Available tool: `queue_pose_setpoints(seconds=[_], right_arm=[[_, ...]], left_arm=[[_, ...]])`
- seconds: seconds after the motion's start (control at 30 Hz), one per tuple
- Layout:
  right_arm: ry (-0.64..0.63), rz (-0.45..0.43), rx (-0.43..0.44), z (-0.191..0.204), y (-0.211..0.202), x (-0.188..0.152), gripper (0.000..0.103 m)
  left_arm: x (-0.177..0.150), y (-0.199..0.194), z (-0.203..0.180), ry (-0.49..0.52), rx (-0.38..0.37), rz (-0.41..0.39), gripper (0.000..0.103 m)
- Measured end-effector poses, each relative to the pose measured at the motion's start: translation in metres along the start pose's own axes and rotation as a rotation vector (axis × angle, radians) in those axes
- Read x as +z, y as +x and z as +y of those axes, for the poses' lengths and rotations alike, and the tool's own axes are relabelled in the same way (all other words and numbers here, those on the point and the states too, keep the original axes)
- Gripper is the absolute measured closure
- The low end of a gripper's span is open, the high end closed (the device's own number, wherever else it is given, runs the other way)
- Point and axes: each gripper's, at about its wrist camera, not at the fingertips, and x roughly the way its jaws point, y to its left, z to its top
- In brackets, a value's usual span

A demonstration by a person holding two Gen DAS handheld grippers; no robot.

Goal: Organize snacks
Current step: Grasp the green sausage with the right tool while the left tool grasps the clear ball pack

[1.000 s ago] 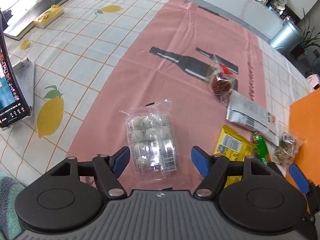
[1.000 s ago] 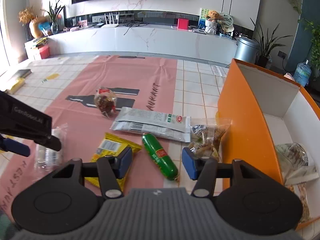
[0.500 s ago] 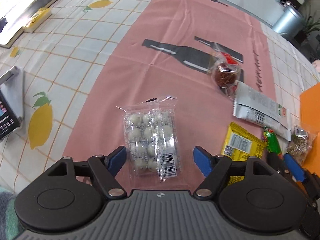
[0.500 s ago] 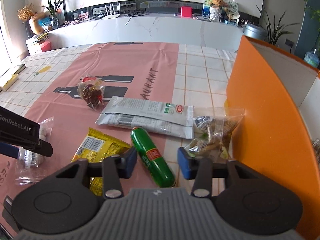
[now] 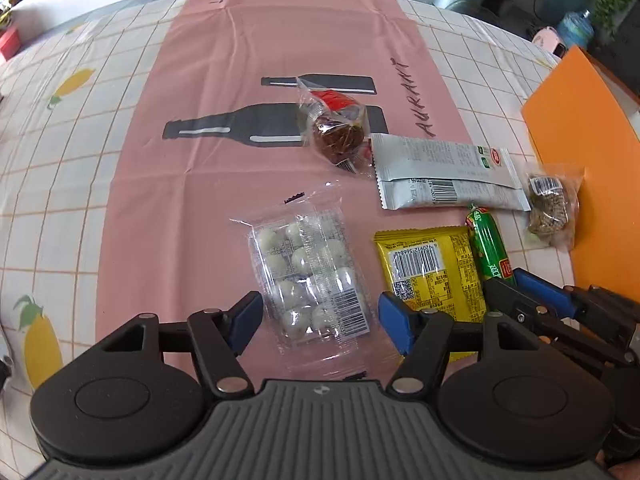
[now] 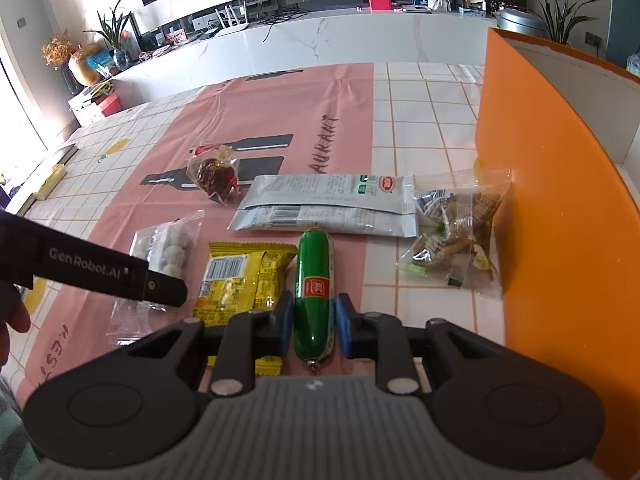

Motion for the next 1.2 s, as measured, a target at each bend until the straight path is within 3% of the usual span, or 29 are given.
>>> queue_pose_setpoints(seconds=[0.17,0.37,0.5,0.57,0.63,0.73,1.2], right_arm=[[0.060,0.021,0.064,-0.005,0.000,0.000,0.083],[0.064,0.017,0.067,-0.006,0.000,0.000,0.083],[0.058,-0.001,0.058,-0.005,0.000,0.001,0.083],[0.065,-0.010,0.054,-0.006,-0.001,0.002,0.081],[0.076,-0.021,0.056,-0.008,-0.001,0.004,0.069],[0.081,-0.033,0.058,-0.010,-0.001,0.006,0.069],[0.039,-0.061,0.035,-0.004,0.009,0.009,0.069]], left_arm=[[0.000,0.002,-0.006,0.102,0.050,0.008,0.021],[0.005,0.001,-0.018,0.244,0.121,0.049,0.019],[0.004,-0.001,-0.011,0.161,0.133,0.059,0.018],[0.004,-0.003,0.000,0.059,0.106,0.047,0.018],[0.004,-0.006,0.013,-0.067,0.075,0.025,0.018],[0.002,-0.006,0.025,-0.187,0.032,0.032,0.017],[-0.002,0.006,0.006,-0.060,0.109,-0.115,0.015]])
